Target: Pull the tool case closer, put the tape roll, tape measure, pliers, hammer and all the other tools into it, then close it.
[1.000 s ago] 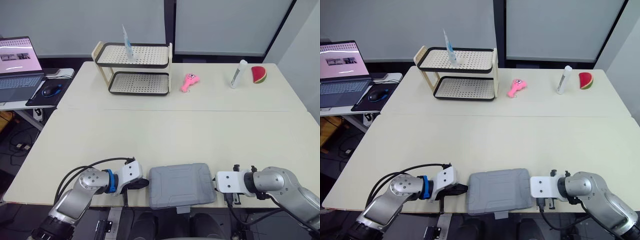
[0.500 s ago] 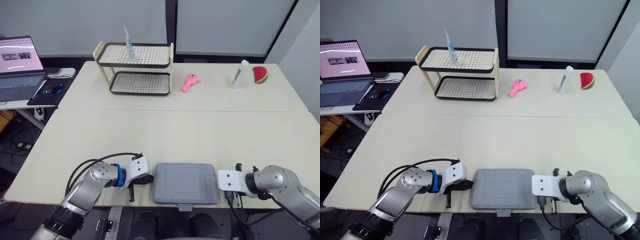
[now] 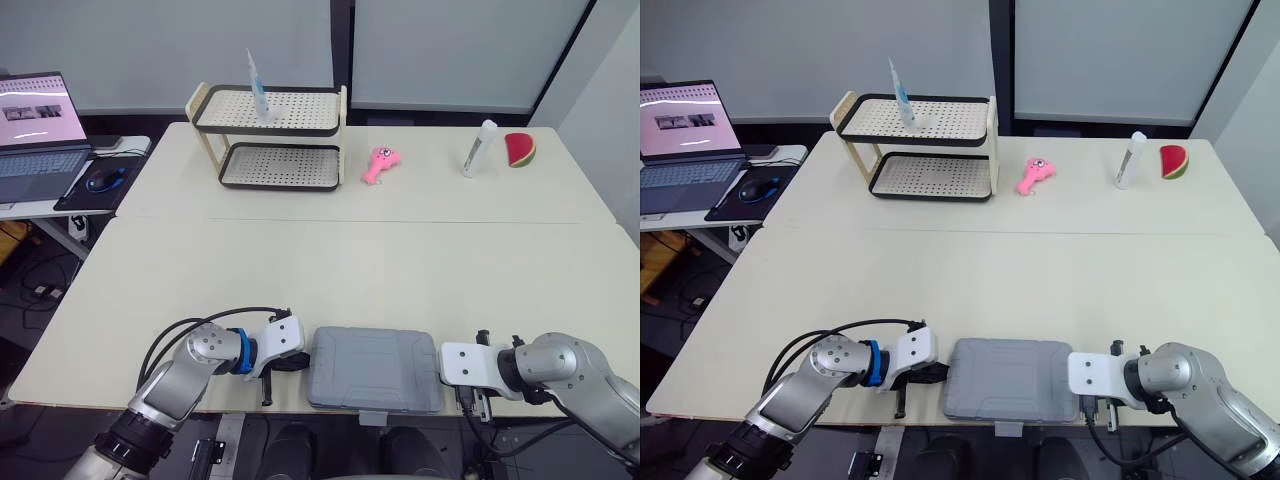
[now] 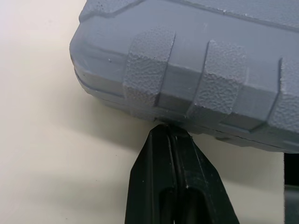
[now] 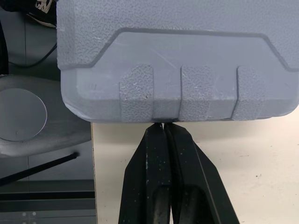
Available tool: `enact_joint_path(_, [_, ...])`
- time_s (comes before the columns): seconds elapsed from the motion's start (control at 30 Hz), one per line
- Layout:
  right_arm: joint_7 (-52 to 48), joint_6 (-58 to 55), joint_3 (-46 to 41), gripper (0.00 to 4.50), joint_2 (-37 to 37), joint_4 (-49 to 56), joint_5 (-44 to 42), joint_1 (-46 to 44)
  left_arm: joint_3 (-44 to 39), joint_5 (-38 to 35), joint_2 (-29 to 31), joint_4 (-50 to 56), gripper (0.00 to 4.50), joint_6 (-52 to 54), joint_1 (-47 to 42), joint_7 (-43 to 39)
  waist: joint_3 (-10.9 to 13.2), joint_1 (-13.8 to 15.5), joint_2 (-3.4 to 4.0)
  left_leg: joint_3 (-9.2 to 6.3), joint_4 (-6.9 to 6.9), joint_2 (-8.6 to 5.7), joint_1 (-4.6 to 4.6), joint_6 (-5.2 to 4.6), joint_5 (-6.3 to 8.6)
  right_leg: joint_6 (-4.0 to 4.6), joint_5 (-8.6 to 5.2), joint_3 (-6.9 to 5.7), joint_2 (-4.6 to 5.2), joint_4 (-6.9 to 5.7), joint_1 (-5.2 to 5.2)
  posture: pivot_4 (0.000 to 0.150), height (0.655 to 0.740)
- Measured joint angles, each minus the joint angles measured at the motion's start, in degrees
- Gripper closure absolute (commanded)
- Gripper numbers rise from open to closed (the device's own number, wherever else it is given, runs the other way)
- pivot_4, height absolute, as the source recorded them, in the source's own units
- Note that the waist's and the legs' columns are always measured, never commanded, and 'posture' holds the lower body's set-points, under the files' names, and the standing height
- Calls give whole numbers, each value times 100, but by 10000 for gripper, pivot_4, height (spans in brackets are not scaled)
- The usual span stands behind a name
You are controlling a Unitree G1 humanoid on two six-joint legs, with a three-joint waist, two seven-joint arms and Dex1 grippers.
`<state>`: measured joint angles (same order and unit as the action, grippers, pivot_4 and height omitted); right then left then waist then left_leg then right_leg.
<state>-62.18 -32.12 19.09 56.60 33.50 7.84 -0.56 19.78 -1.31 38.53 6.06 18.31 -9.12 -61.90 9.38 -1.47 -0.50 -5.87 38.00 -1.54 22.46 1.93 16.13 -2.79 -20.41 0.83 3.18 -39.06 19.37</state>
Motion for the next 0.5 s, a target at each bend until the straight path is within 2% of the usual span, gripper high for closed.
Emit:
enact_joint_path(0.13, [15,31,-81,44935,57,1,-45,2,-99,-131,135,137,45000,-4,70,-41,0,-3,0,-1,0,1,0,0,0,0,0,1,0,0,0,1500,7290])
enact_joint_path(0.33, [-36,229,-738,44935,468,-18,-264,202,-547,-392,684,448,45000,0,461,-172,0,-3,0,-1,-3,4,-1,0,0,0,0,2,0,2,0,1500,7290])
enact_joint_path(0.5, [-331,971,-1840,44935,719,-189,-829,568,-1387,-921,1121,564,45000,-1,794,-375,0,-3,0,0,-2,8,-2,0,0,0,0,1,0,1,-1,1500,7290])
